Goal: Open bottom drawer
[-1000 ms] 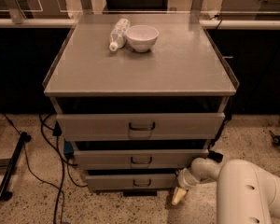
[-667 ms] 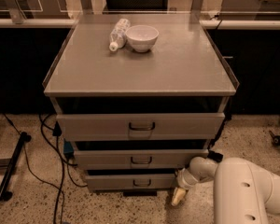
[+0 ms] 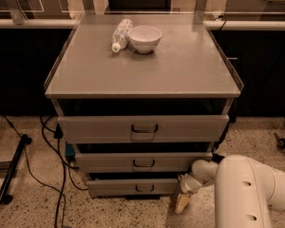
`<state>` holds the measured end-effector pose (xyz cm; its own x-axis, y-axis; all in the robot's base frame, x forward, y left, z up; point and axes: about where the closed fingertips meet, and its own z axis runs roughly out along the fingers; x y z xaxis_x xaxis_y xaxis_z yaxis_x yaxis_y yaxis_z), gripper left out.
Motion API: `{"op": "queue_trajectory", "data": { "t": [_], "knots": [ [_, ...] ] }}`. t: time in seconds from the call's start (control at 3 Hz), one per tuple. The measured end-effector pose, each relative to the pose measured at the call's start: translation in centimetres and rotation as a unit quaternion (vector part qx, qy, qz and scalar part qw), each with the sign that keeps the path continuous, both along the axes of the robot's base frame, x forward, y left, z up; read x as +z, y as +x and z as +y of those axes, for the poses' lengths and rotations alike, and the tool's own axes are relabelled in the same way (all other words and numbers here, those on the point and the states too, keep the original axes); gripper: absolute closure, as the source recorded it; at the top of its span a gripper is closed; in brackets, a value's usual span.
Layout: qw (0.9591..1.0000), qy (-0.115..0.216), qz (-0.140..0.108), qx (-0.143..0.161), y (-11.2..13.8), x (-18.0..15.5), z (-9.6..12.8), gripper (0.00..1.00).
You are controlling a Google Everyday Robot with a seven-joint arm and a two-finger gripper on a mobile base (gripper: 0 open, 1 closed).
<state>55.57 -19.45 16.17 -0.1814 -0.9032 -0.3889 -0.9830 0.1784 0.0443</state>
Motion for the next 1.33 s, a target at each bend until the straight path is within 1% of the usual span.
{"op": "queue_trajectory", "data": {
  "t": [0.33, 0.67, 1.0, 1.33],
  "knots": [
    [0.9999, -0.008, 0.013, -0.001, -1.2, 0.4, -0.5, 0.0],
    [0.9994, -0.013, 0.033, -0.003, -2.8, 0.8, -1.3, 0.0],
    [0.9981, -0.008, 0.061, -0.003, -4.6, 1.0, -2.3, 0.0],
    [0.9952, 0.004, 0.098, 0.009, -6.7, 1.1, -2.9, 0.0]
  ]
}}
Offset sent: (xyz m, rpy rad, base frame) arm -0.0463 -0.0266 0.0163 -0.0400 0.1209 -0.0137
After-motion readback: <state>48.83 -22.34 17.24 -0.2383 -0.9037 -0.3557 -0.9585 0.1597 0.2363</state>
